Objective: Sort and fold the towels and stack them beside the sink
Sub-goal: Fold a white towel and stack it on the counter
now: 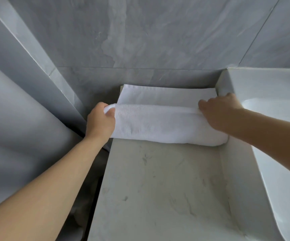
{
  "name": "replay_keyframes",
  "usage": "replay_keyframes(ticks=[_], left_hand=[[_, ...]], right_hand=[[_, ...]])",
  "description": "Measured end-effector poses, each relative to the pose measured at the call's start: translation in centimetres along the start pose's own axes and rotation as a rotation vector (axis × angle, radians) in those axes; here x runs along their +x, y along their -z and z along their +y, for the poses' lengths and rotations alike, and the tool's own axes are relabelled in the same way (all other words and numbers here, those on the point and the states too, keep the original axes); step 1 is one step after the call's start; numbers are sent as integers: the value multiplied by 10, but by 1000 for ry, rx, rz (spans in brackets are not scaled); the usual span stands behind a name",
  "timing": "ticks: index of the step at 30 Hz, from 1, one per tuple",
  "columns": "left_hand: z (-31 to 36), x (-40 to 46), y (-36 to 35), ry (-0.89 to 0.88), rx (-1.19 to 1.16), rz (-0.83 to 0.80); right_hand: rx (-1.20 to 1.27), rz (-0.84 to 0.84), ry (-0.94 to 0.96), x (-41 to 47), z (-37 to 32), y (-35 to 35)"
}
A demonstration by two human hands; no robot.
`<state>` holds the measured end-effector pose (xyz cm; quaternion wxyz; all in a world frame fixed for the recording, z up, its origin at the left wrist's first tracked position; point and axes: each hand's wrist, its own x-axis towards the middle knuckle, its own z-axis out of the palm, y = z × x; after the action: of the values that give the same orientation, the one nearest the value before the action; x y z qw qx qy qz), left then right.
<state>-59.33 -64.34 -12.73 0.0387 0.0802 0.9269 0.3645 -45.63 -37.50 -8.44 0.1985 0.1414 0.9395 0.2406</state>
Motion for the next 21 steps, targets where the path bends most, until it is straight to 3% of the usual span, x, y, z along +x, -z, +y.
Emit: replay_keyframes(ticks=[4, 12, 16, 21], left_hand=[[15, 20, -15, 38, -143, 49], [36, 85, -37, 4, -67, 51], [38, 106, -49, 0, -14, 38], [35, 116, -62, -17, 88, 12]], right_hand=[[-56, -33, -58, 26, 18, 4], [-134, -27, -162, 67, 34, 17], [-253, 2, -125, 82, 35, 20], [-361, -131, -53, 91, 16, 1]])
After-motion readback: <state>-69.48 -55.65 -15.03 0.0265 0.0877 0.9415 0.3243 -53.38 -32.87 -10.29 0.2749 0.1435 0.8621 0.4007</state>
